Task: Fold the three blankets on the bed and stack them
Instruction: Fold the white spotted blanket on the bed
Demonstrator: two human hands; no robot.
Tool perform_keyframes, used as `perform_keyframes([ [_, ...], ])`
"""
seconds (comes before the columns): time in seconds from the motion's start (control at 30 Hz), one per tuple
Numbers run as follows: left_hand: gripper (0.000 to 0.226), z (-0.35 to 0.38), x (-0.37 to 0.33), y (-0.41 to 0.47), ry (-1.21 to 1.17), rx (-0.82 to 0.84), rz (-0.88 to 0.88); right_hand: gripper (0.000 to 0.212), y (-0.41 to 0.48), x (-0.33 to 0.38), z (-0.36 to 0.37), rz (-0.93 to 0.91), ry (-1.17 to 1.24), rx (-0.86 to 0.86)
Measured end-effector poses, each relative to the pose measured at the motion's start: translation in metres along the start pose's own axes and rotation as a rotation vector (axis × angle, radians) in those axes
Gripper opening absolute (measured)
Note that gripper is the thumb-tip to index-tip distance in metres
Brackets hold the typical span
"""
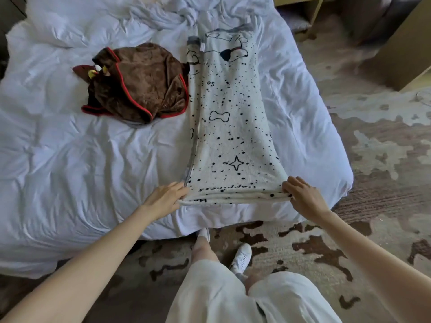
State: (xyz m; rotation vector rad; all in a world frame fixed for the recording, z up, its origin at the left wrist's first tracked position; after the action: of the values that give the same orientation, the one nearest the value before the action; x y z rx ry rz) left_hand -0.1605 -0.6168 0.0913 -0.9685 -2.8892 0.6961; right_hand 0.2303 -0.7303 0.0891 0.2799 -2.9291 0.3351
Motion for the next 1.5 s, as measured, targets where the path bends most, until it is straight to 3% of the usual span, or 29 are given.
perform_keyframes([
  [0.17,0.029,0.013,-0.002,0.004,0.066,0.063,-0.112,0.027,-0.003,-0.003,0.033,0.140,-0.002,0.174],
  [0.3,0.029,-0.003,0.004,0.022,-0.032,0.029,-0.190,0.031,0.011,-0.008,0.033,0.204,0.060,0.203],
  [0.63,0.015,-0.125,0.012,0.123,-0.377,-0.302,-0.294,0.027,0.145,0.000,-0.068,0.140,0.249,-0.073],
  [0.8,0.014,-0.176,0.036,0.194,-0.527,-0.377,-0.307,0.025,0.236,-0.010,-0.114,0.126,0.294,-0.166],
  [1.03,0.014,-0.210,0.101,0.331,-0.657,-0.342,-0.377,0.024,0.387,-0.058,-0.140,0.170,0.311,-0.196],
  [1.3,0.015,-0.195,0.171,0.514,-0.899,-0.288,-0.510,0.023,0.557,-0.127,-0.101,0.220,0.376,-0.220],
  [1.5,0.049,-0.157,0.194,0.614,-1.138,-0.183,-0.612,0.025,0.645,-0.160,-0.058,0.195,0.398,-0.203],
])
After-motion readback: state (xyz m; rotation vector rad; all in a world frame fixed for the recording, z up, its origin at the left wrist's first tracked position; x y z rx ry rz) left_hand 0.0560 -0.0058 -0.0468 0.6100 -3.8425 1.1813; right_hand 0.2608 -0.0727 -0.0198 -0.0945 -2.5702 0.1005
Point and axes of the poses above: each hand's wrist, its own y-axis towards the middle knuckle, its own z-axis out of the palm, x = y × z, the point moved 2 cm from there along y, towards the middle knuckle, and after that the axes turned 8 degrees about -z, right-handed, at the moved point
